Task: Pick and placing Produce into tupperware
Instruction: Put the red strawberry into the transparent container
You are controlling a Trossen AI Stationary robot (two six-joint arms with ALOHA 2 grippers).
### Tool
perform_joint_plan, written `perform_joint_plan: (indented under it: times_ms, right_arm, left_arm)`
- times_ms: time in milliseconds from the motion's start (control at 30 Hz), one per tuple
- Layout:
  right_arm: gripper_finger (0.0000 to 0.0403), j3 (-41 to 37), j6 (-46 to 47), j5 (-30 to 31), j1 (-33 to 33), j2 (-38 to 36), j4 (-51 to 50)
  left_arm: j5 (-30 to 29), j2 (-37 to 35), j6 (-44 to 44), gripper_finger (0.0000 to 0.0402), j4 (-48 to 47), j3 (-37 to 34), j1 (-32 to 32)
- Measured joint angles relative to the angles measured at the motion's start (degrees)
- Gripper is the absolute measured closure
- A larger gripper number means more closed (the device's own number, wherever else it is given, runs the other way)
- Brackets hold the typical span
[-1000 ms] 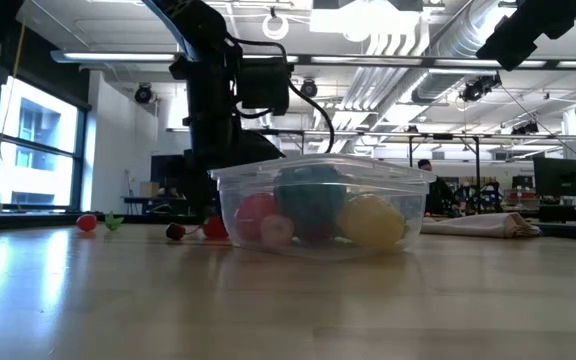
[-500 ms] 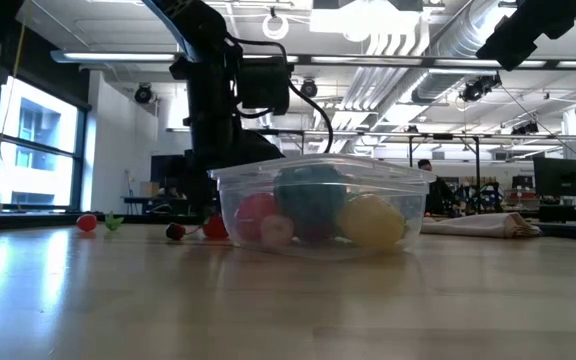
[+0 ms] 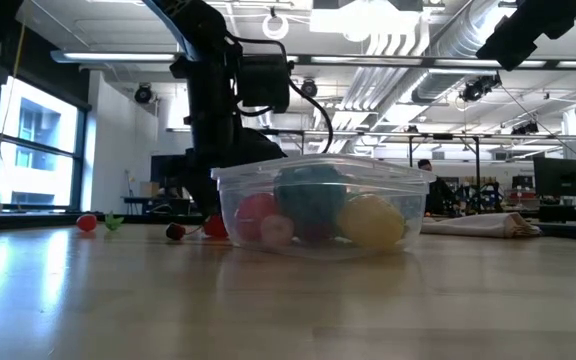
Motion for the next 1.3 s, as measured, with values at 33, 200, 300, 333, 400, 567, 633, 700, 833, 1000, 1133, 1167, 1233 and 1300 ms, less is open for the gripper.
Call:
perform_joint_plan:
  times_ms: [33, 200, 300, 333, 400, 567, 633, 700, 833, 1000, 1133, 1167, 1233, 1300]
  right_arm:
    - [0.0297, 0.0, 0.01, 0.0, 0.01, 0.0, 0.0]
    - [0.0297, -0.01, 0.02, 0.0, 0.01, 0.0, 0.0]
    - [0.0297, -0.01, 0.02, 0.0, 0.0, 0.0, 0.0]
    - [0.0297, -0.02, 0.02, 0.0, 0.0, 0.0, 0.0]
    - [0.0297, -0.02, 0.02, 0.0, 0.0, 0.0, 0.0]
    - [0.0297, 0.0, 0.01, 0.0, 0.0, 0.0, 0.0]
    - [0.0297, -0.01, 0.02, 0.0, 0.01, 0.0, 0.0]
    - [0.0297, -0.02, 0.01, 0.0, 0.02, 0.0, 0.0]
    - [0.0297, -0.02, 0.02, -0.02, 0.0, 0.0, 0.0]
    - [0.0297, 0.0, 0.02, 0.0, 0.0, 0.0, 0.0]
    - [0.0297, -0.01, 0.02, 0.0, 0.01, 0.0, 0.0]
    - [0.0297, -0.01, 0.02, 0.0, 0.01, 0.0, 0.0]
    - [0.0297, 0.0, 0.02, 0.0, 0.0, 0.0, 0.0]
    - [0.0297, 0.0, 0.02, 0.0, 0.0, 0.0, 0.0]
  left_arm:
    - [0.0, 0.0, 0.0, 0.0269, 0.0, 0.0, 0.0]
    - [0.02, 0.0, 0.01, 0.0267, 0.38, 0.0, 0.0]
    - [0.03, 0.02, 0.01, 0.0266, 1.08, -0.02, 0.0]
    - [0.04, 0.02, 0.01, 0.0266, 1.23, -0.02, 0.0]
    - [0.03, 0.02, 0.01, 0.0266, 1.39, -0.02, 0.0]
    - [-0.54, 0.04, -0.94, 0.0266, 1.31, -0.02, 0.0]
    - [-0.62, 0.04, -1.25, 0.0266, 1.27, -0.02, 0.0]
    - [-0.6, 0.04, -1.59, 0.0266, 1.01, -0.02, 0.0]
    - [-0.59, -0.1, -2.66, 0.0266, 0.76, -0.05, 0.0]
    - [-1.66, -1.7, -2.68, 0.0266, 0.57, -0.13, 0.04]
    - [-2.83, -3.95, -2.66, 0.0266, 0.61, -0.13, 0.04]
    - [-3.04, -4.55, -2.64, 0.0266, 0.61, -0.13, 0.04]
    - [-3.18, -5.84, -2.51, 0.0266, 0.61, -0.13, 0.04]
    - [-3.2, -6.98, -2.46, 0.0266, 0.64, -0.13, 0.04]
